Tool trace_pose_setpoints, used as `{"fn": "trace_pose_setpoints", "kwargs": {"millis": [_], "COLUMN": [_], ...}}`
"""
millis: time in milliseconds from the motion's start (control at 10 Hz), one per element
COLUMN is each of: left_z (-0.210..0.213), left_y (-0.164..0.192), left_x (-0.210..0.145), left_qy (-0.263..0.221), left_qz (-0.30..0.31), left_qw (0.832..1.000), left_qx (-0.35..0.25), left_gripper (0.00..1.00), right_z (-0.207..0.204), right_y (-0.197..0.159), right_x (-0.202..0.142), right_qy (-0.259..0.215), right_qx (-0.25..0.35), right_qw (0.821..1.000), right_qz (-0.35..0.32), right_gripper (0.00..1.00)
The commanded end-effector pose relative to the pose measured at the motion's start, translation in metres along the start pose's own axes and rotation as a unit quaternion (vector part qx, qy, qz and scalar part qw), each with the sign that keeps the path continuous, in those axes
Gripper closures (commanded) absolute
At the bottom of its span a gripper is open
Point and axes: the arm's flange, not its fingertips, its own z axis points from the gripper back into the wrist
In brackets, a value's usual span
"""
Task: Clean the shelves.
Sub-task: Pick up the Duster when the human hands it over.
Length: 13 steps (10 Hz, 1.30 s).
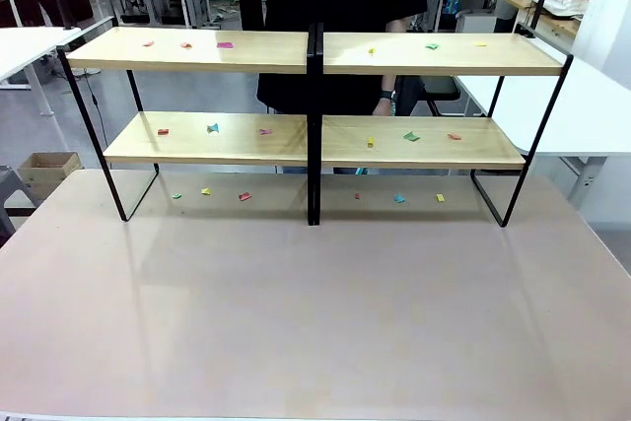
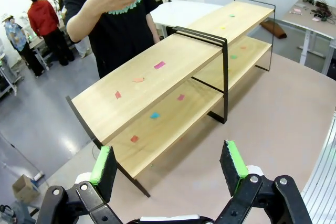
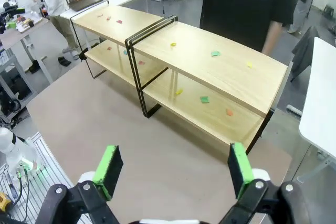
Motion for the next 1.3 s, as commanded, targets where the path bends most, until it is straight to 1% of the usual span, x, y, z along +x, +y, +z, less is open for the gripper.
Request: {"fn": "trace_pose_setpoints", "kwargs": {"millis": [0, 200, 300, 400, 1200], "left_z": [-0.009, -0.011, -0.012, -0.001, -0.001], "left_y": [-0.021, -0.020, -0.022, 0.001, 0.001], "left_x": [-0.039, -0.040, -0.039, -0.002, -0.002], "left_qy": [0.000, 0.010, 0.022, 0.003, 0.003], "left_qz": [-0.012, -0.016, -0.022, -0.001, -0.001], "left_qw": [1.000, 1.000, 0.999, 1.000, 1.000], "left_qx": [-0.003, -0.001, -0.009, -0.003, -0.003], "left_gripper": [0.00, 0.00, 0.00, 0.00, 0.00], "right_z": [-0.007, -0.011, -0.003, -0.003, -0.003], "right_y": [0.006, 0.005, 0.001, 0.001, 0.001], "right_x": [-0.001, -0.002, -0.002, -0.002, -0.002], "right_qy": [-0.011, -0.005, 0.001, 0.001, 0.001], "right_qx": [0.001, -0.001, 0.000, 0.000, 0.000], "right_qw": [1.000, 1.000, 1.000, 1.000, 1.000], "right_qz": [-0.009, -0.008, 0.000, 0.000, 0.000], "right_gripper": [0.00, 0.00, 0.00, 0.00, 0.00]}}
